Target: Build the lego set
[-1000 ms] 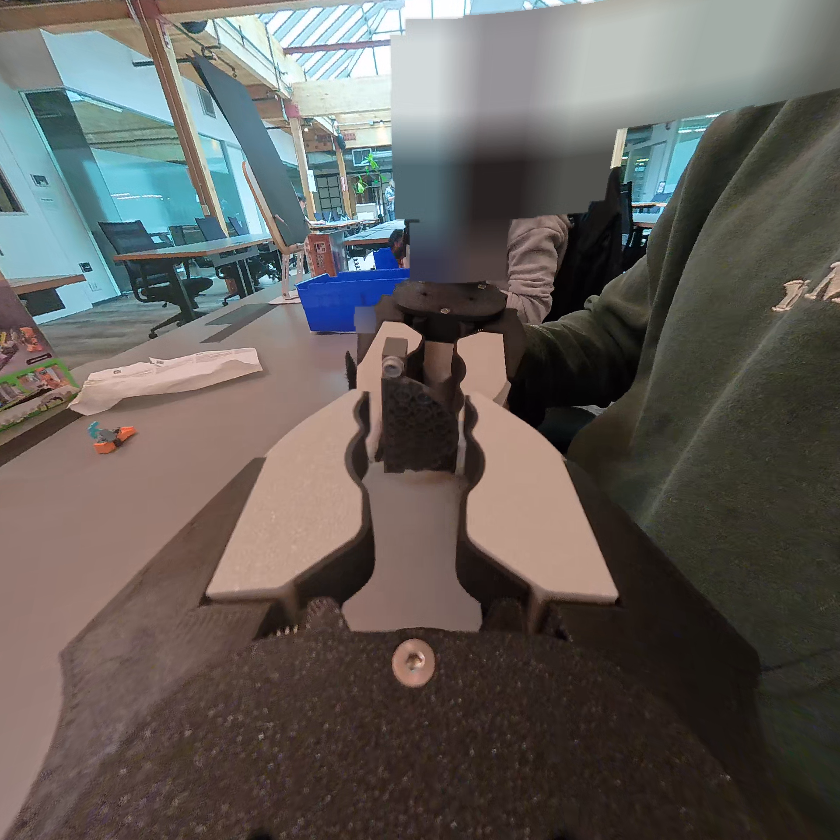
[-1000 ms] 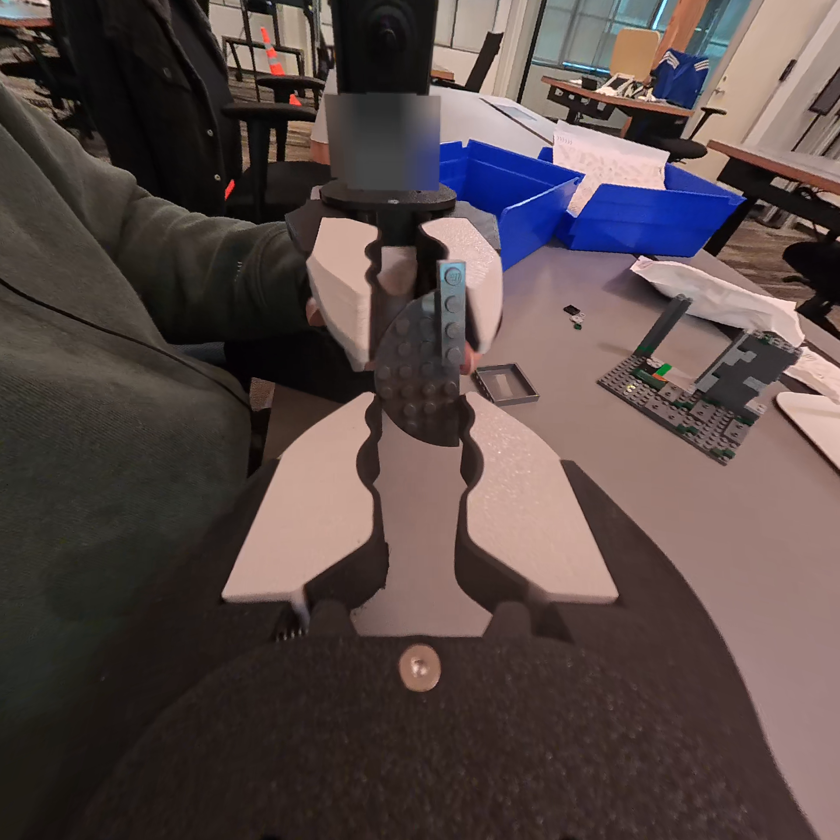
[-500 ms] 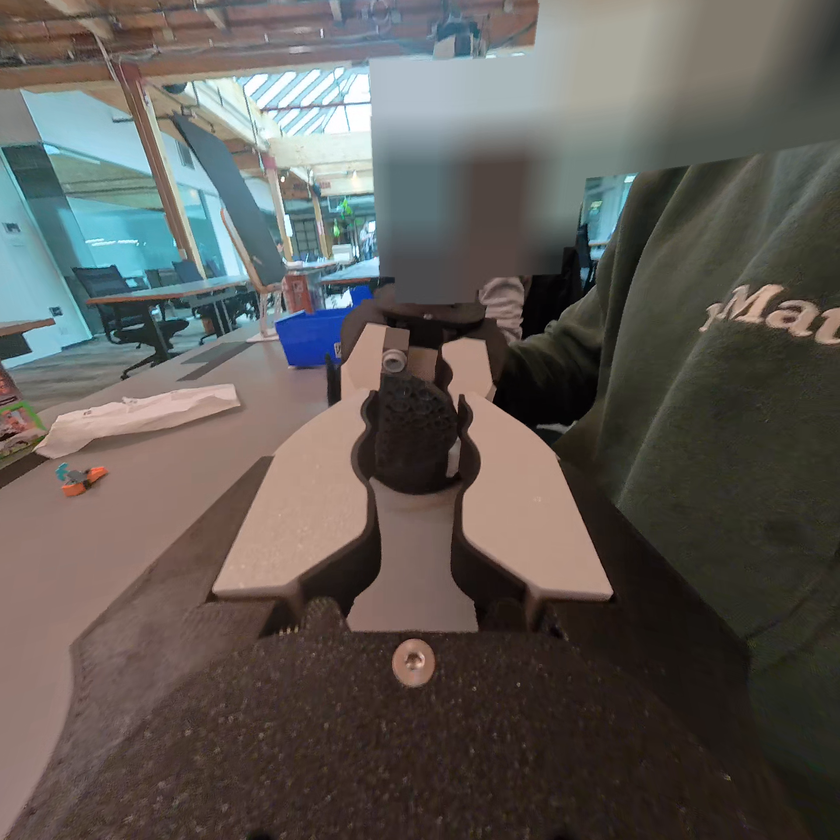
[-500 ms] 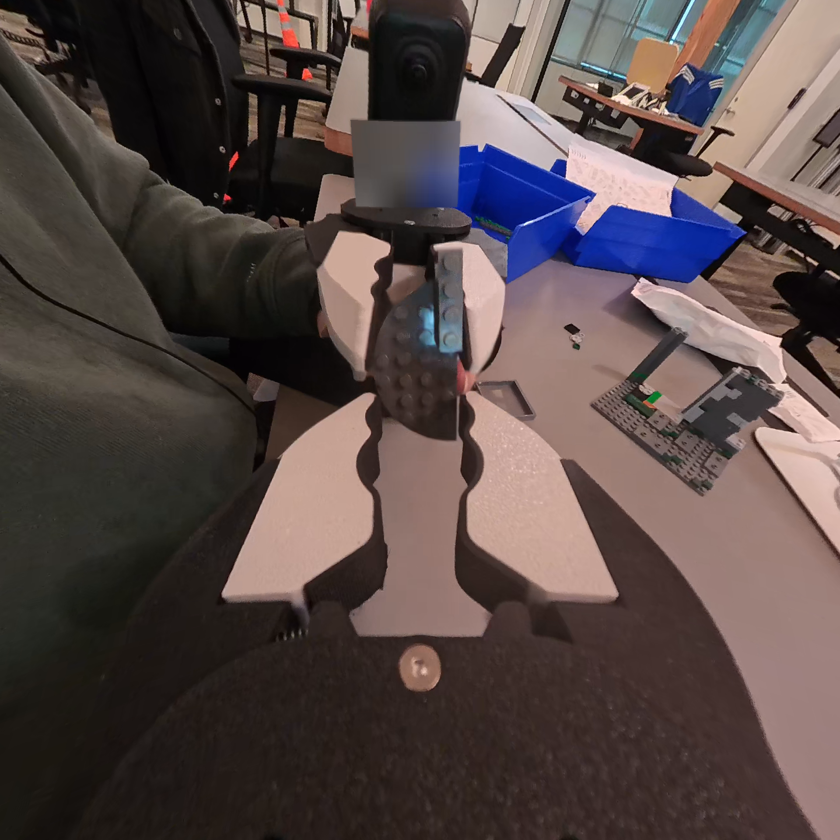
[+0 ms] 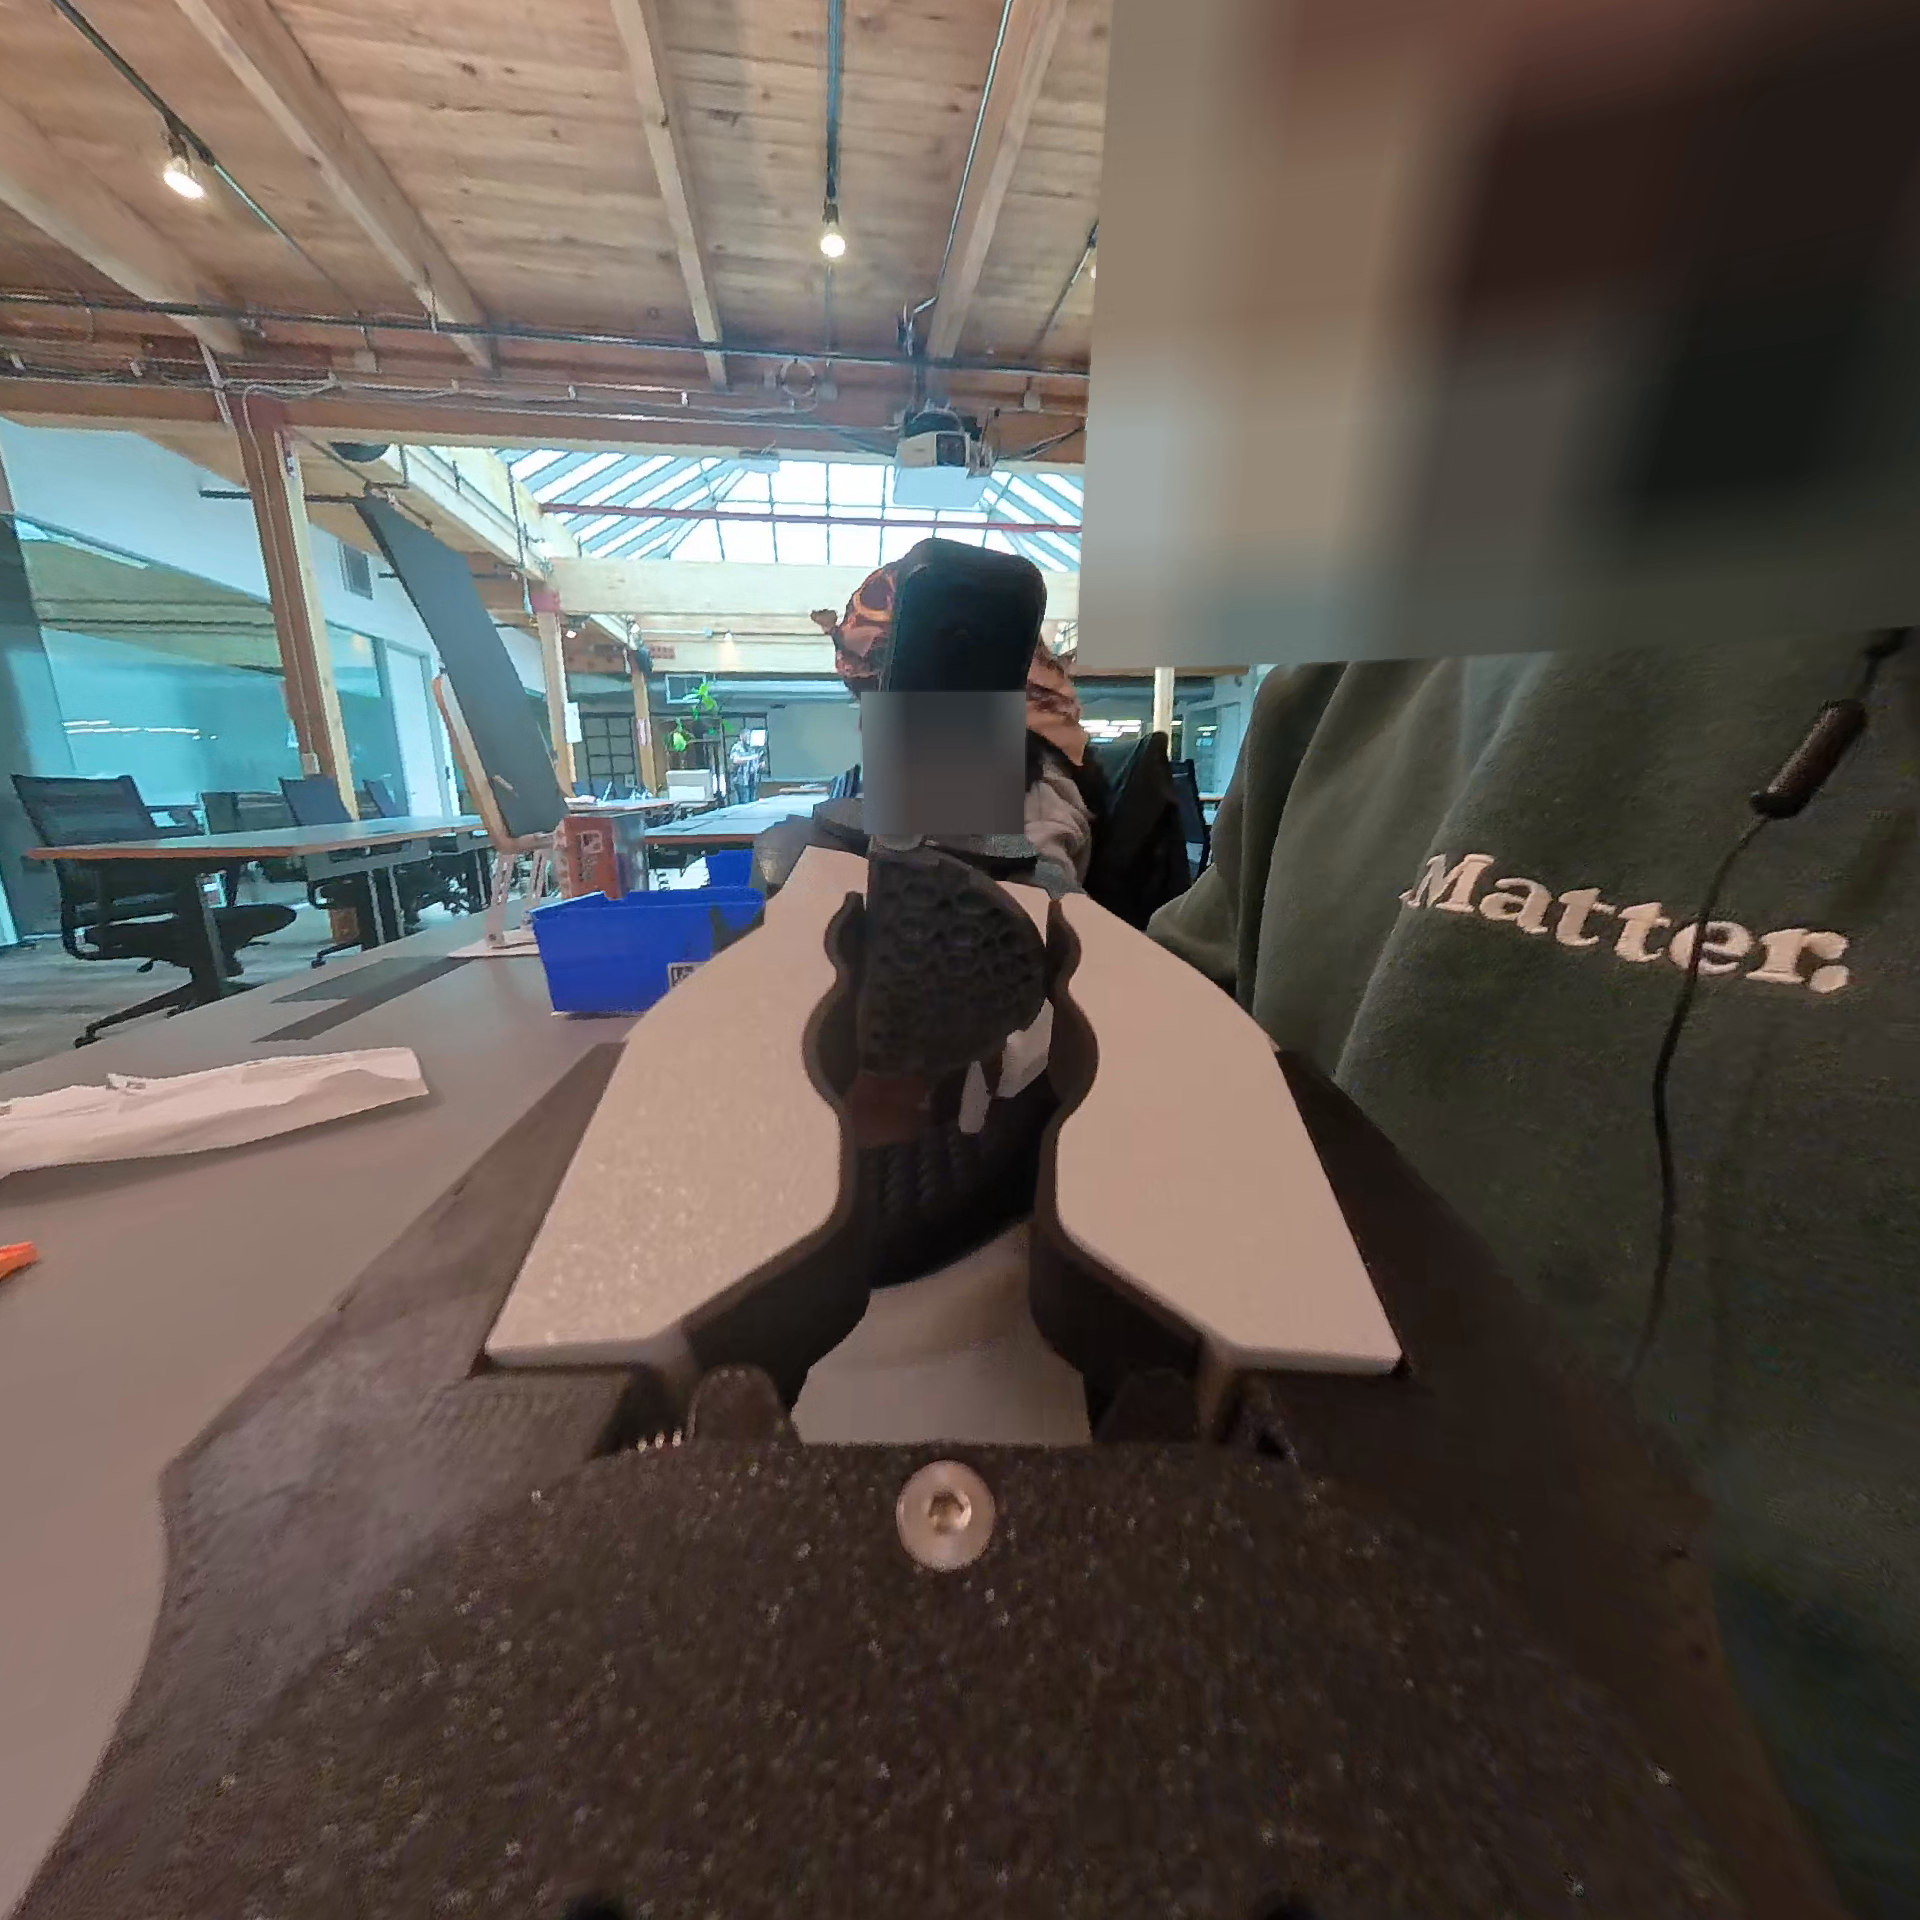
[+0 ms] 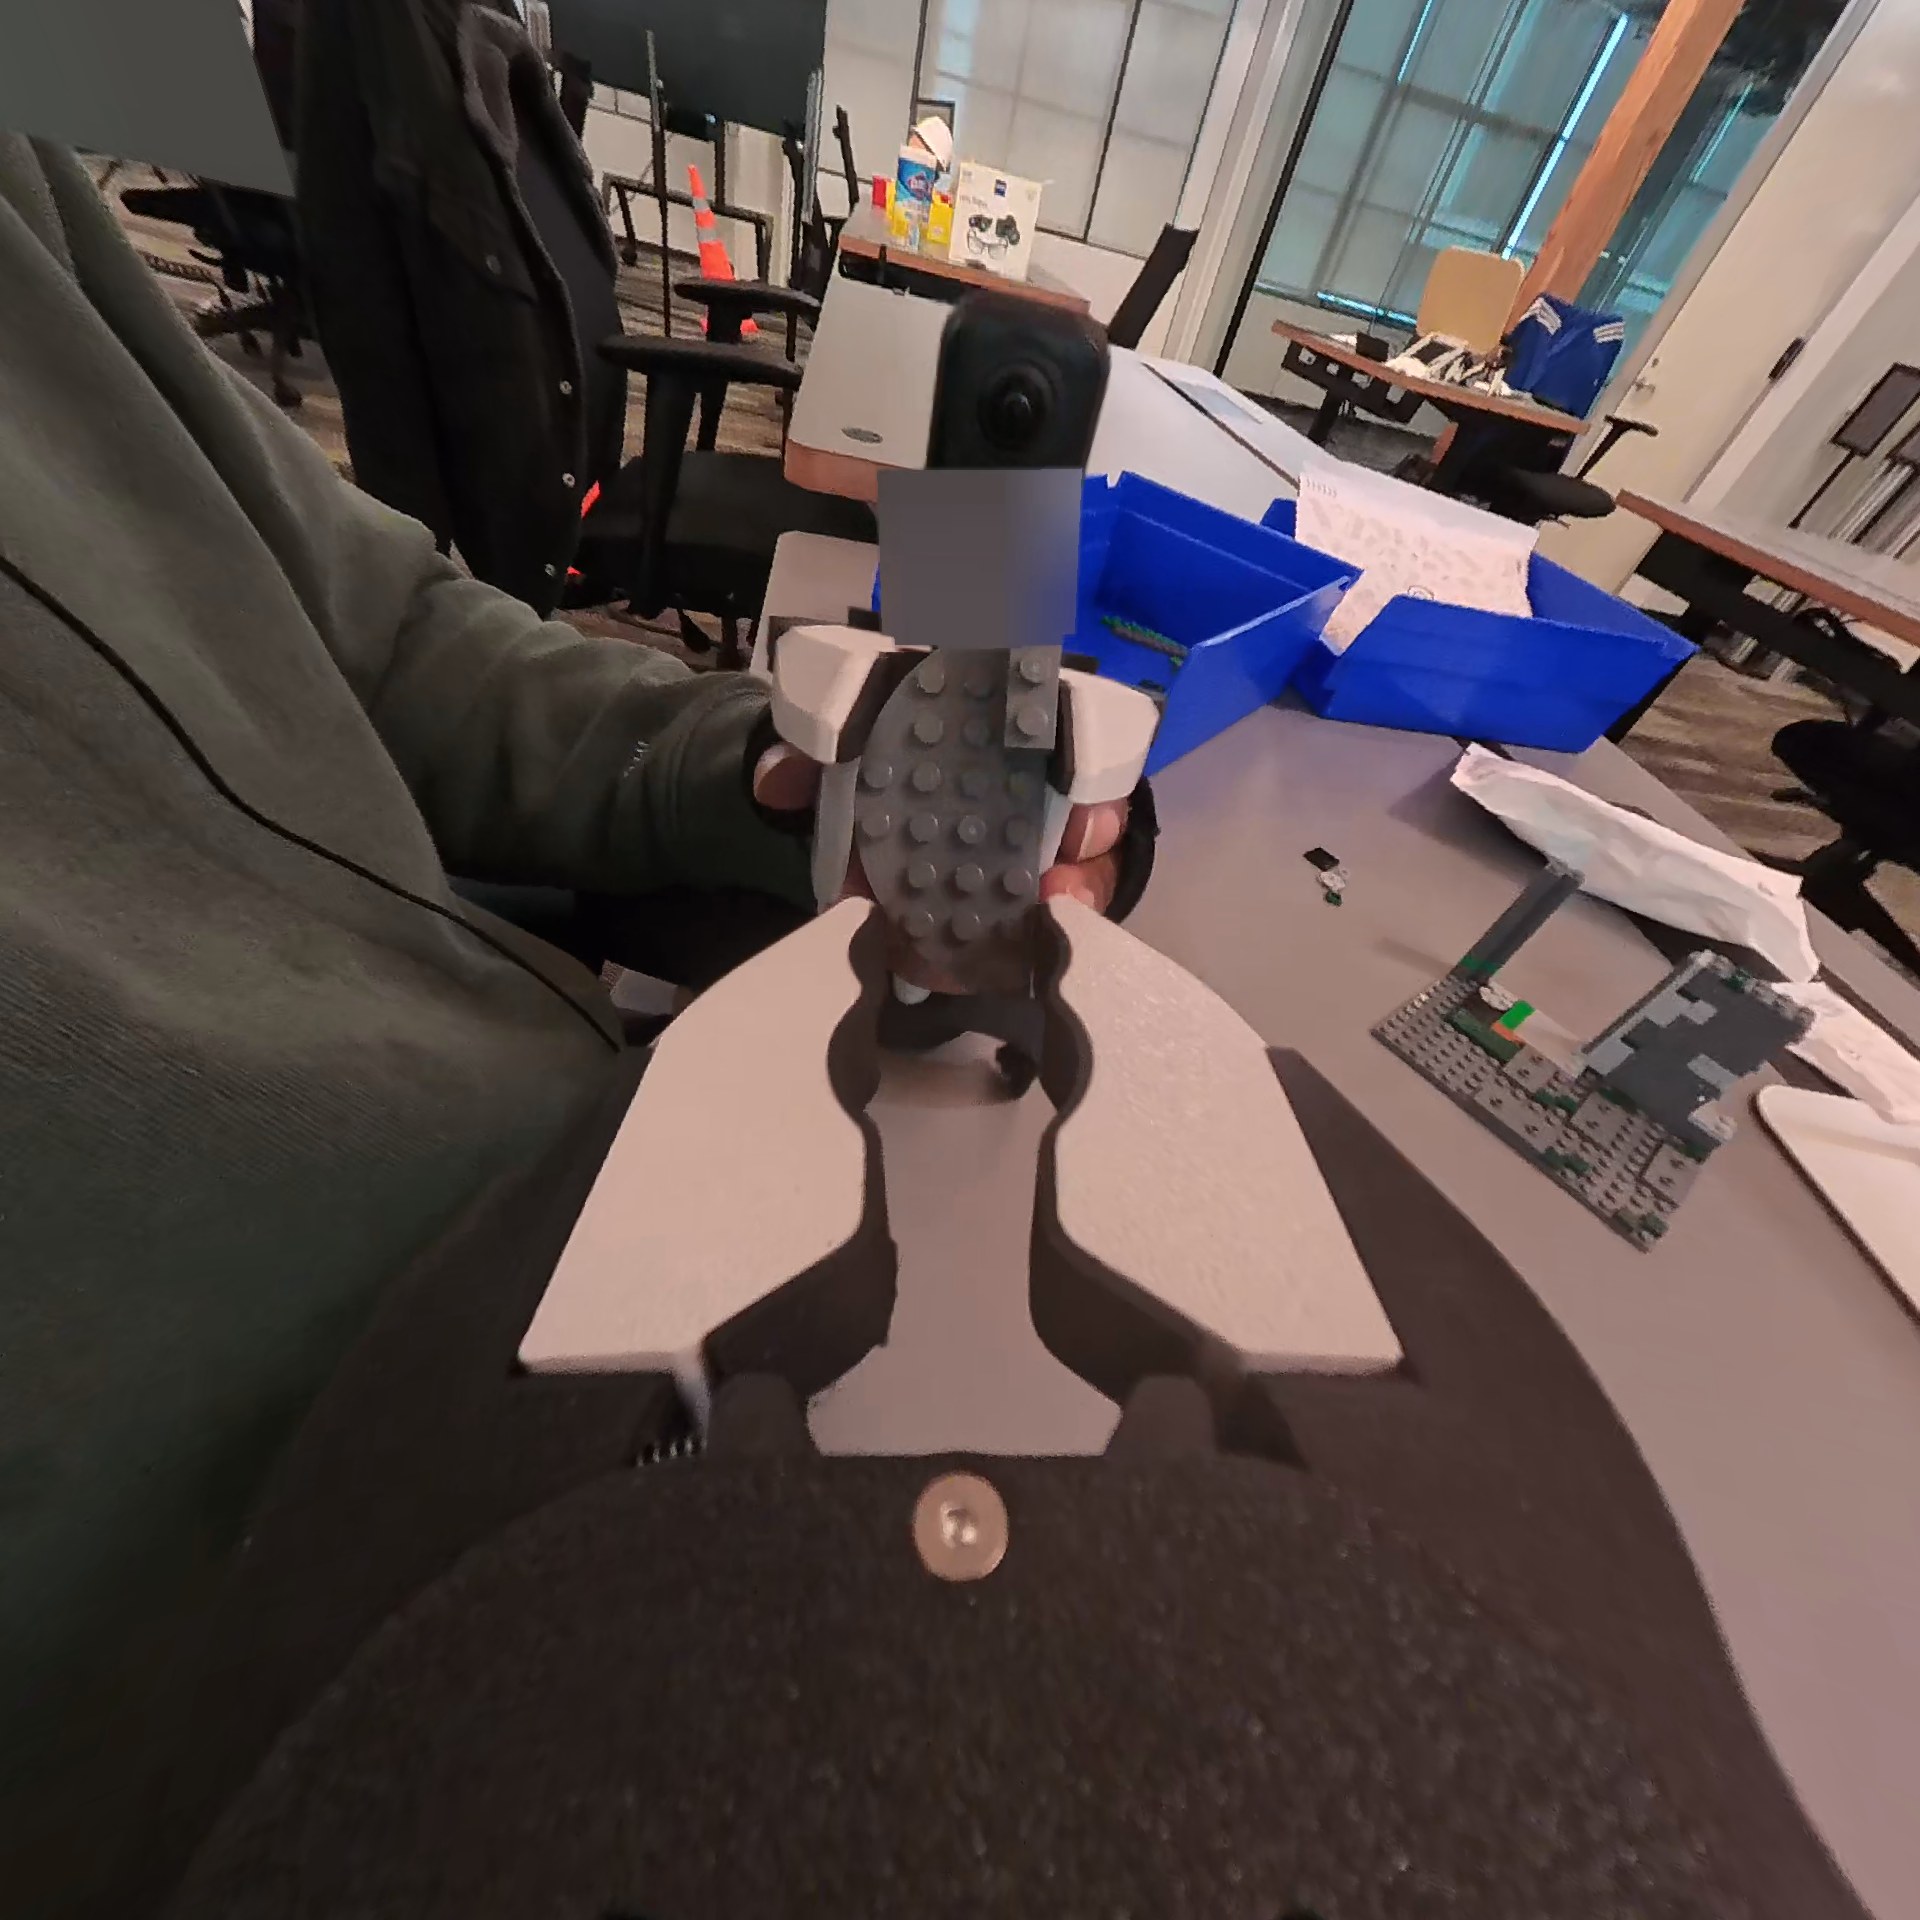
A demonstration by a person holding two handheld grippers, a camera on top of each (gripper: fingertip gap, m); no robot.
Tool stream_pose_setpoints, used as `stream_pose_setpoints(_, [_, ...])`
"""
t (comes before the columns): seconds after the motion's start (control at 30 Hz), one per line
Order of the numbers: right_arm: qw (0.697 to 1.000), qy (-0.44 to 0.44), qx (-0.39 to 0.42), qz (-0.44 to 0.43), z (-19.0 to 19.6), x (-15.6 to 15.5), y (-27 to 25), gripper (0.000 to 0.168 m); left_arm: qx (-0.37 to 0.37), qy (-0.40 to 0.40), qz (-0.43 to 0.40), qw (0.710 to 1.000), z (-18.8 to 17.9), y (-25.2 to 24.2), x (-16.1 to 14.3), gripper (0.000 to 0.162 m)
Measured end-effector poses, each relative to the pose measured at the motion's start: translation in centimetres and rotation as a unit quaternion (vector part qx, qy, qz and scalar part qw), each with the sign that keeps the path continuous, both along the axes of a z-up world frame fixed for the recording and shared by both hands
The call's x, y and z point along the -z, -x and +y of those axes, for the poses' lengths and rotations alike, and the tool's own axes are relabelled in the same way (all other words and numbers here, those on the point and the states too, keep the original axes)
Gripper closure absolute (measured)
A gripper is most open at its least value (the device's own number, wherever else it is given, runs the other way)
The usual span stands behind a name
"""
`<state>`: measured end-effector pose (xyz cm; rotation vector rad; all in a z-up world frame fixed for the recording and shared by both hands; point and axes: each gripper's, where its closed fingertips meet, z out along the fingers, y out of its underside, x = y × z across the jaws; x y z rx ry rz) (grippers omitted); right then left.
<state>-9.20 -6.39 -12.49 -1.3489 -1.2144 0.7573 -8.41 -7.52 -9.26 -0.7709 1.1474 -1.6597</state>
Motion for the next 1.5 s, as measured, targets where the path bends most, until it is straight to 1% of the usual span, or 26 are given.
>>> stream_pose_setpoints(0.17, [1.000,-0.007,-0.002,-0.001,-0.2,-0.4,-0.1,0.143,0.008,0.013,-0.006,1.000,-0.1,0.2,-0.3,0.129])
stream_pose_setpoints(0.27, [1.000,-0.008,0.001,0.002,-0.2,-0.5,-0.3,0.143,0.004,0.038,-0.046,0.998,0.4,0.9,-1.5,0.124])
stream_pose_setpoints(0.33, [1.000,-0.003,-0.001,0.011,-0.2,-0.6,-0.3,0.143,0.000,0.043,-0.060,0.997,0.7,1.3,-2.0,0.124])
stream_pose_setpoints(0.43, [1.000,0.006,-0.004,0.019,-0.3,-0.6,-0.2,0.144,-0.002,0.033,-0.057,0.998,0.4,1.2,-1.8,0.126])
stream_pose_setpoints(0.57, [1.000,0.007,-0.008,0.019,-0.3,-0.6,0.1,0.143,0.001,0.022,-0.043,0.999,0.0,0.6,-1.3,0.125])
stream_pose_setpoints(0.63, [1.000,0.007,-0.007,0.017,-0.3,-0.6,0.1,0.143,-0.002,0.020,-0.044,0.999,0.0,0.6,-1.3,0.131])
stream_pose_setpoints(0.7, [1.000,0.008,-0.006,0.016,-0.3,-0.5,0.2,0.143,-0.004,0.018,-0.042,0.999,0.1,0.6,-1.3,0.131])
stream_pose_setpoints(0.97, [1.000,0.015,0.001,0.014,0.1,-0.6,0.1,0.143,0.003,0.028,-0.038,0.999,0.4,0.8,-1.4,0.131])
stream_pose_setpoints(1.03, [1.000,0.011,0.021,-0.016,1.1,0.1,-1.1,0.138,0.005,0.029,-0.042,0.999,0.6,1.2,-1.8,0.132])
stream_pose_setpoints(1.1, [0.996,0.003,0.056,-0.070,2.6,1.6,-3.4,0.136,-0.006,0.025,-0.038,0.999,1.1,1.5,-2.0,0.132])
stream_pose_setpoints(1.2, [0.974,0.005,0.096,-0.207,4.9,6.1,-7.9,0.135,-0.019,0.032,-0.018,0.999,2.0,1.5,-1.6,0.132])
stream_pose_setpoints(1.27, [0.956,0.016,0.093,-0.279,5.6,8.9,-9.7,0.134,-0.026,0.046,-0.002,0.999,2.7,1.1,-1.0,0.132])
stream_pose_setpoints(1.4, [0.925,0.010,0.067,-0.375,6.7,12.5,-10.6,0.133,-0.035,0.061,0.010,0.997,3.2,0.3,-0.4,0.132])
stream_pose_setpoints(1.5, [0.914,0.006,0.053,-0.402,7.1,13.9,-10.3,0.135,-0.050,0.067,0.015,0.996,3.6,0.3,0.0,0.132])
